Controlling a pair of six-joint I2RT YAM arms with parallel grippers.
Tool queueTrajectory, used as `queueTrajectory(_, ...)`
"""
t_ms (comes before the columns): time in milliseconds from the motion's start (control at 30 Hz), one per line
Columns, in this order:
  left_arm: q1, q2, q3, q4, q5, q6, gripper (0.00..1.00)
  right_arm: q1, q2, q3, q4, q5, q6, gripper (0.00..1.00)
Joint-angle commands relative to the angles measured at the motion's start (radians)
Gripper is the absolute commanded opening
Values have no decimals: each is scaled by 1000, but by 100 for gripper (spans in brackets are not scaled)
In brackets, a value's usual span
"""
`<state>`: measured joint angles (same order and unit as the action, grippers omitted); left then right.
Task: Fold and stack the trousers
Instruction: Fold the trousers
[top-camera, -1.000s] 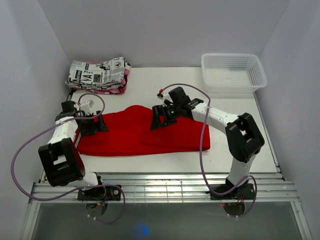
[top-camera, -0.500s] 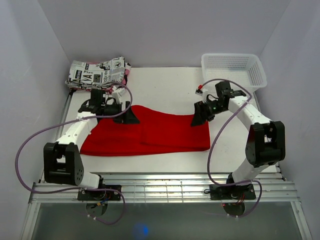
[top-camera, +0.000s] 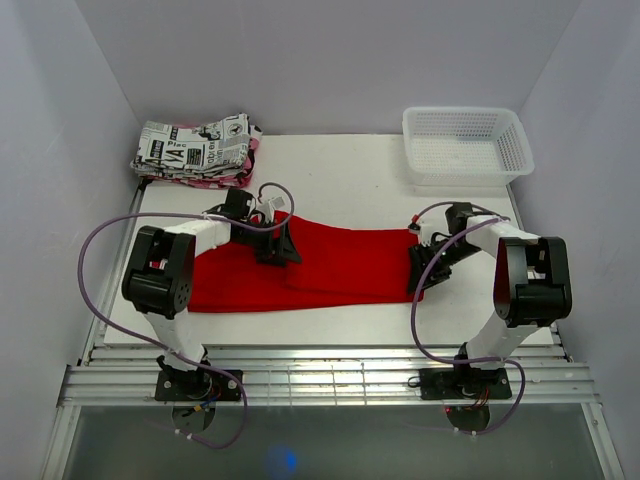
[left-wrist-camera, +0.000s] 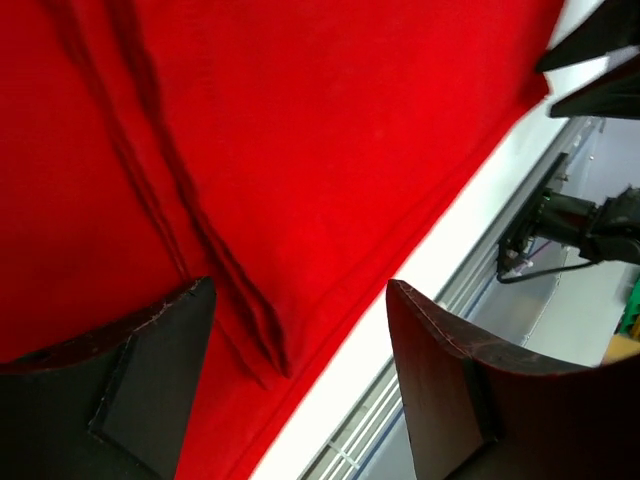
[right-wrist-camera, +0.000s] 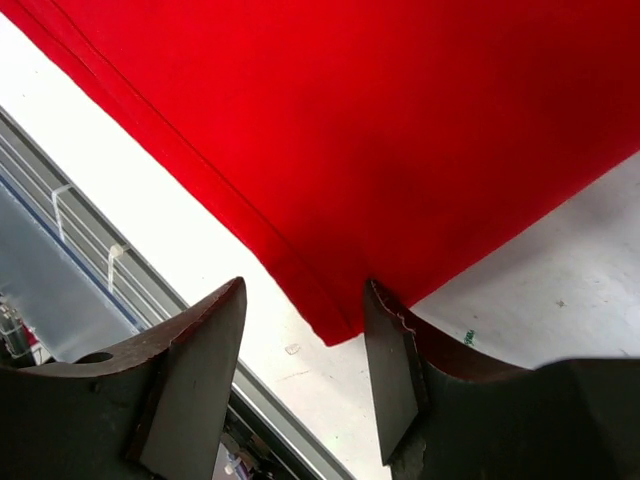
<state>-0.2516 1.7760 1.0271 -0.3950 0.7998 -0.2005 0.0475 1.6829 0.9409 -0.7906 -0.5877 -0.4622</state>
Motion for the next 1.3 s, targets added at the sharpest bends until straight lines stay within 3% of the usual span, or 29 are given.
queueTrajectory(0,2,60,34,16,-46,-5,79,-1,-6,44,-18,51,-44,57)
queueTrajectory(133,2,94,120,-97,-42,111,80,-49,-90,139,-74,40,-55,58)
queueTrajectory(300,41,-64,222,-182,-100,190,98,-150,-118,177,-78,86,-41,69)
queueTrajectory(433,287,-147,240,-373,-15,246,98,-175,-46,162,-53,97,-10,74)
queueTrajectory(567,469,-232,226,-458,-65,334,98,-176,9,160,-10,49,36,80)
queueTrajectory(733,736,-234,209,-573,-100,464,98,-175,84,168,27,-35,92,80)
queueTrajectory(933,946,-170,225,-616,-158,584,98,-152,139,125,103,-81,132,72)
queueTrajectory(1133,989,-119,197,-575,-203,676,98,-136,175,110,108,-116,135,57)
queueTrajectory(1233,986,-98,171,-550,-195,696,98,-136,172,116,102,-113,117,34)
queueTrajectory(1267,988,-87,163,-538,-206,696,98,-136,167,119,90,-109,109,16)
